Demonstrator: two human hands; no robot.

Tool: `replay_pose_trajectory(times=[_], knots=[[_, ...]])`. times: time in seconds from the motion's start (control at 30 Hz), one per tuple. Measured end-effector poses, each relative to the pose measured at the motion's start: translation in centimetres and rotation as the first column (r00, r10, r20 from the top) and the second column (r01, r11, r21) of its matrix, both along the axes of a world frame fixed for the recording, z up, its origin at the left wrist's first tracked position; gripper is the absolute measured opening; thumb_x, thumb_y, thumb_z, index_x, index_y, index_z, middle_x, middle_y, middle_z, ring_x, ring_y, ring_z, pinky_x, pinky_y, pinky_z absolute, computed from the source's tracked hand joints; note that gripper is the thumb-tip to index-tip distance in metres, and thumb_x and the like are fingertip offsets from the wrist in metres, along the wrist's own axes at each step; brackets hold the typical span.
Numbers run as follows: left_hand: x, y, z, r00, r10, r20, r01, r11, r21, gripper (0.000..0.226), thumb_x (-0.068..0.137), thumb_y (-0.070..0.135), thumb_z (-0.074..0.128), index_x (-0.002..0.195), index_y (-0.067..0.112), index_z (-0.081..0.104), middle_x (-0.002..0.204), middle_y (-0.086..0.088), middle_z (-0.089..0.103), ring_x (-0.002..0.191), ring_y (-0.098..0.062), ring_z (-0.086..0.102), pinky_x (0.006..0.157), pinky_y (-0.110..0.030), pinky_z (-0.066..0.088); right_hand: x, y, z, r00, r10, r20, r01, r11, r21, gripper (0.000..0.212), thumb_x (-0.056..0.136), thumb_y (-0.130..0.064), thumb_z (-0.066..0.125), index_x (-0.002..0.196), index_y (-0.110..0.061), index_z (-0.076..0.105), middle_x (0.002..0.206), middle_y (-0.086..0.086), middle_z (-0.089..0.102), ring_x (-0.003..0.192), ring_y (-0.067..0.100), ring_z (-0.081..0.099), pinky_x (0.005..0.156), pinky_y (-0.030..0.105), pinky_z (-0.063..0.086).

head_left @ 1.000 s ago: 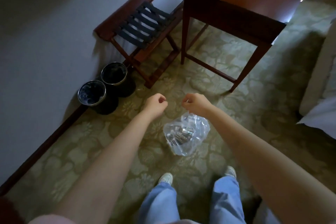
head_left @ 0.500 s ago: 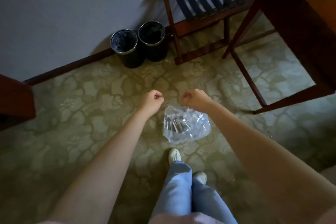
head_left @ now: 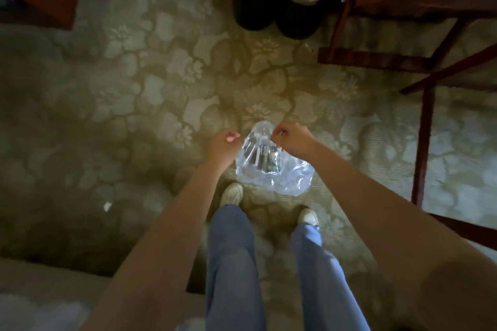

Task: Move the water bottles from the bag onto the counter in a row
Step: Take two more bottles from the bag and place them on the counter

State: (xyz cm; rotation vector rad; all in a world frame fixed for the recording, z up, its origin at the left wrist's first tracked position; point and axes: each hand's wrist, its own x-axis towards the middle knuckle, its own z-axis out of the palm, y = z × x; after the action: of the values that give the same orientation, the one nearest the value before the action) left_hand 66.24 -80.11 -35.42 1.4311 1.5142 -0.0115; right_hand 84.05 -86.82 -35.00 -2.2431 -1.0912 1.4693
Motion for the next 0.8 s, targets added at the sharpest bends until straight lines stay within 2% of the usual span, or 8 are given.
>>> replay_pose_trajectory(times=[0.1, 0.23, 0.33, 0.47, 0.57, 0.67, 0.73, 0.8], knots=[[0.8, -2.4, -2.8, 0.996, 0.084, -0.024, -0.084, 0.996, -0.005, 0.021, 0.093, 0.017, 0.050, 0.109, 0.012, 0.063, 0.104, 0.000, 0.060, 0.093, -0.018, 0.058, 0.082, -0.031, 0.048, 0.7, -0.6, -3.3, 0.995, 0.098, 0.020, -0.098, 0.995, 0.019, 0.023, 0.091, -0.028, 0.051, 0.101, -0.013, 0.066, 0.099, 0.010, 0.068, 0.085, 0.025, 0.064, 0.073, 0.030, 0.051], [1.5, -4.3, -7.8, 0.988, 0.153, -0.003, -0.154, 0.988, -0.014, 0.021, 0.093, 0.017, 0.052, 0.109, 0.009, 0.062, 0.108, -0.004, 0.062, 0.093, -0.019, 0.057, 0.078, -0.028, 0.043, 1.5, -1.0, -8.6, 0.993, 0.115, -0.006, -0.115, 0.993, 0.033, 0.020, 0.089, -0.029, 0.053, 0.098, -0.016, 0.065, 0.100, 0.007, 0.067, 0.082, 0.022, 0.063, 0.071, 0.029, 0.051], [1.4, -5.1, -13.2, 0.985, 0.171, -0.023, -0.172, 0.984, -0.036, 0.024, 0.093, 0.020, 0.053, 0.113, 0.010, 0.061, 0.113, -0.010, 0.063, 0.100, -0.028, 0.060, 0.080, -0.033, 0.046, 1.3, -1.7, -14.6, 0.986, 0.167, 0.008, -0.167, 0.986, -0.011, 0.022, 0.090, -0.028, 0.052, 0.102, -0.014, 0.064, 0.105, 0.011, 0.066, 0.093, 0.030, 0.063, 0.083, 0.038, 0.054], [1.1, -5.3, -21.7, 0.985, 0.170, -0.026, -0.171, 0.984, -0.049, 0.025, 0.092, 0.024, 0.055, 0.113, 0.013, 0.061, 0.118, -0.007, 0.061, 0.101, -0.024, 0.058, 0.081, -0.031, 0.046, 0.3, -3.1, -24.2, 0.976, 0.220, 0.003, -0.220, 0.975, -0.042, 0.012, 0.089, -0.024, 0.054, 0.095, -0.017, 0.061, 0.102, 0.009, 0.062, 0.102, 0.030, 0.060, 0.090, 0.039, 0.049], [1.0, -4.6, -27.6, 0.982, 0.190, -0.014, -0.190, 0.981, -0.039, 0.015, 0.090, 0.025, 0.057, 0.102, 0.016, 0.061, 0.111, -0.008, 0.064, 0.086, -0.020, 0.057, 0.071, -0.027, 0.042, -0.6, -2.7, -31.1, 0.965, 0.254, 0.056, -0.251, 0.966, -0.066, 0.024, 0.089, -0.025, 0.053, 0.107, -0.012, 0.063, 0.112, 0.010, 0.064, 0.105, 0.028, 0.059, 0.082, 0.031, 0.047], [0.9, -3.3, -32.7, 0.985, 0.169, -0.019, -0.169, 0.986, 0.006, 0.012, 0.088, 0.027, 0.060, 0.097, 0.019, 0.061, 0.106, -0.004, 0.064, 0.085, -0.016, 0.055, 0.068, -0.025, 0.040, -1.8, -1.3, -37.3, 0.933, 0.349, 0.091, -0.345, 0.937, -0.062, 0.036, 0.091, -0.026, 0.054, 0.124, -0.012, 0.055, 0.123, 0.012, 0.060, 0.110, 0.031, 0.056, 0.082, 0.030, 0.041], [0.6, -2.6, -35.5, 0.994, 0.100, -0.042, -0.098, 0.994, 0.038, 0.020, 0.088, 0.026, 0.060, 0.104, 0.014, 0.063, 0.107, -0.005, 0.064, 0.090, -0.018, 0.056, 0.073, -0.025, 0.041, -2.4, 0.0, -40.9, 0.933, 0.346, 0.095, -0.344, 0.938, -0.042, 0.043, 0.091, -0.024, 0.054, 0.133, -0.014, 0.047, 0.126, 0.011, 0.057, 0.111, 0.030, 0.056, 0.080, 0.030, 0.042], [0.1, -1.8, -38.1, 0.996, 0.035, -0.079, -0.029, 0.997, 0.067, 0.025, 0.088, 0.023, 0.058, 0.109, 0.009, 0.063, 0.109, -0.009, 0.065, 0.099, -0.024, 0.059, 0.081, -0.028, 0.045, -2.8, 1.4, -44.1, 0.928, 0.348, 0.132, -0.344, 0.937, -0.057, 0.041, 0.090, -0.021, 0.054, 0.130, -0.012, 0.049, 0.123, 0.011, 0.057, 0.108, 0.029, 0.058, 0.077, 0.031, 0.045]])
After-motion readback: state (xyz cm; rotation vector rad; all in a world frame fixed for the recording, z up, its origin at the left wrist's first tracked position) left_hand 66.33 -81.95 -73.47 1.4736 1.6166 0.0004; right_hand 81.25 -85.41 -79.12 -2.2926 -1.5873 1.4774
